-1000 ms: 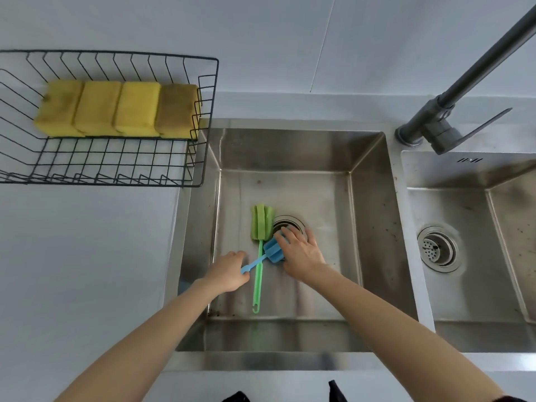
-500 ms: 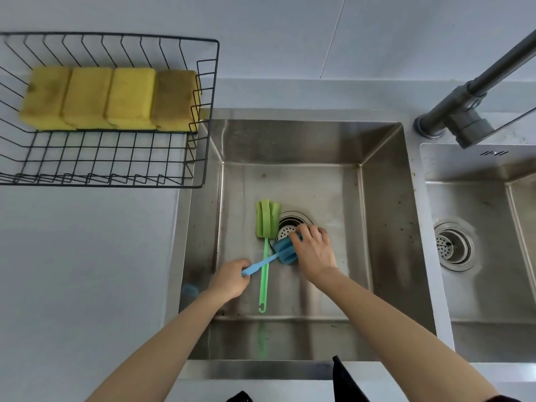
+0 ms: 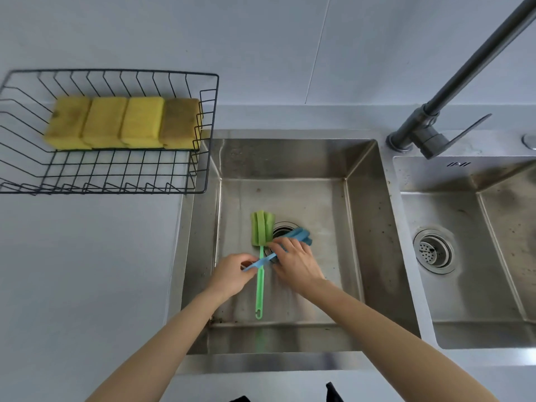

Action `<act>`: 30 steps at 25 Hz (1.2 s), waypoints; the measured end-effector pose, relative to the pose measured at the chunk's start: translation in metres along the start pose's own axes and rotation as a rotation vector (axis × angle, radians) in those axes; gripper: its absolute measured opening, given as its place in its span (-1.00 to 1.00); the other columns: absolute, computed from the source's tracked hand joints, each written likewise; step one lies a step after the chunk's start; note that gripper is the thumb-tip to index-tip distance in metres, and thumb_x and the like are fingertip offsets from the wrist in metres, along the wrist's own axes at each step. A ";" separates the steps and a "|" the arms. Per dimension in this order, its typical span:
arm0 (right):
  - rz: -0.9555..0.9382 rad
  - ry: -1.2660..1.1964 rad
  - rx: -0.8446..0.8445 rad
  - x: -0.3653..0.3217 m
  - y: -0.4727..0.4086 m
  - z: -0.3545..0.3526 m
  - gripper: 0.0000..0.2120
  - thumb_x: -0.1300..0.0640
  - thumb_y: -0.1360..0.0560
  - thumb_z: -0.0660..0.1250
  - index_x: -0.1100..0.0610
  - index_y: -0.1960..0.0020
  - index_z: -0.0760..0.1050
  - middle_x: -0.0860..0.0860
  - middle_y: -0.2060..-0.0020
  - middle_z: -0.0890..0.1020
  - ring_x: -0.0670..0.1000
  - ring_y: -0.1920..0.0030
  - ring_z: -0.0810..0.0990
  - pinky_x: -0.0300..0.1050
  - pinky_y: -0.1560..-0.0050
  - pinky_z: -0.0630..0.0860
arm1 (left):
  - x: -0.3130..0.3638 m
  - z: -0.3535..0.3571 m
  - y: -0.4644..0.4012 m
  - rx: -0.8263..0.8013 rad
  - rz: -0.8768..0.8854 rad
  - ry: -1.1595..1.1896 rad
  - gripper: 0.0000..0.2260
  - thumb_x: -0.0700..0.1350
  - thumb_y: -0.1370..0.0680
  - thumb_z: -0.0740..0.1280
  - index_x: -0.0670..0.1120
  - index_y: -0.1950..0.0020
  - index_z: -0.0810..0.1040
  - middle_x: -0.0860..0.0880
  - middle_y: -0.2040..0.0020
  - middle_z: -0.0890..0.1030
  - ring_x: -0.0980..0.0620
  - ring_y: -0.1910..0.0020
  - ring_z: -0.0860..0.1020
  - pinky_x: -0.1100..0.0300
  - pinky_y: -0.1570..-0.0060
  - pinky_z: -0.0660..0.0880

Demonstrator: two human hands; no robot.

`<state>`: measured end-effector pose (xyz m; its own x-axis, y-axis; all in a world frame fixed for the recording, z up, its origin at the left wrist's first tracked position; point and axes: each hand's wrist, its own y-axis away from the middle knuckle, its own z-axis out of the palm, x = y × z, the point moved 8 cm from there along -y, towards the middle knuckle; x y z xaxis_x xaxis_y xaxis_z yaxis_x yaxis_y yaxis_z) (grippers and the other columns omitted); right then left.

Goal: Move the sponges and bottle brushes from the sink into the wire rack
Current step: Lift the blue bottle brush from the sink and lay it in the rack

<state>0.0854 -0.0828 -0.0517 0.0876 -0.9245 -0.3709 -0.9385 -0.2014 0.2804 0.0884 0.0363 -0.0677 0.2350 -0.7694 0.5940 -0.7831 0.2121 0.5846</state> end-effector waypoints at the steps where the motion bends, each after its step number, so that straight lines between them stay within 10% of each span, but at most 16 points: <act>1: -0.030 0.021 0.018 -0.006 0.001 -0.002 -0.60 0.24 -0.21 0.51 0.16 -0.05 0.61 0.09 0.04 0.66 0.17 0.05 0.66 0.04 0.05 0.58 | 0.005 -0.002 0.002 0.011 0.022 0.008 -0.78 -0.15 -0.49 0.30 -0.08 -0.11 0.60 -0.07 -0.05 0.67 -0.02 0.04 0.58 0.22 0.07 0.44; 6: 0.045 -0.016 -0.104 -0.010 0.005 -0.013 -0.72 0.20 -0.54 0.17 0.21 -0.22 0.48 0.15 -0.15 0.54 0.18 -0.19 0.48 0.01 -0.08 0.41 | 0.033 -0.020 0.016 0.002 0.125 0.029 -0.78 -0.16 -0.48 0.31 -0.12 -0.11 0.59 -0.09 -0.05 0.66 0.03 0.05 0.56 0.27 0.09 0.44; 12: 0.188 -0.137 -0.051 0.008 0.017 -0.051 -0.78 0.11 -0.53 0.22 0.16 -0.11 0.52 0.12 -0.06 0.62 0.21 -0.08 0.55 -0.02 0.03 0.48 | 0.052 -0.056 0.037 -0.028 0.205 0.235 -0.85 -0.20 -0.51 0.28 0.01 -0.01 0.54 0.14 0.16 0.56 0.18 0.15 0.51 0.41 0.13 0.38; 17: 0.281 -0.511 0.099 0.001 0.023 -0.083 -0.82 0.17 -0.49 0.29 0.24 -0.03 0.55 0.10 0.05 0.68 0.07 0.00 0.61 -0.06 -0.09 0.53 | 0.057 -0.064 0.052 -0.020 0.225 0.232 -0.71 -0.21 -0.51 0.29 -0.13 -0.23 0.47 -0.04 -0.11 0.58 0.20 0.06 0.51 0.53 0.09 0.41; 22: 0.274 -0.916 0.212 -0.025 0.027 -0.108 -0.97 0.21 -0.48 0.33 0.11 0.12 0.53 0.14 0.09 0.67 0.12 0.02 0.67 0.01 -0.12 0.59 | 0.056 -0.054 0.065 -0.090 0.216 0.195 -0.51 -0.12 -0.48 0.34 -0.06 -0.38 0.29 -0.02 -0.34 0.43 0.05 -0.29 0.40 0.16 -0.27 0.33; 30: 0.308 -1.361 0.234 -0.037 0.033 -0.124 -0.92 0.21 -0.55 0.25 0.21 0.03 0.49 0.07 0.15 0.63 -0.03 0.14 0.63 -0.27 0.10 0.61 | 0.052 -0.074 0.082 0.027 0.290 0.184 -0.50 -0.11 -0.47 0.35 -0.04 -0.37 0.29 0.01 -0.21 0.46 0.04 -0.19 0.45 0.25 -0.07 0.39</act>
<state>0.0926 -0.0949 0.0809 -0.3880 0.1358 -0.9116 -0.9052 0.1297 0.4046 0.0786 0.0580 0.0519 0.0983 -0.5571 0.8246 -0.8471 0.3880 0.3631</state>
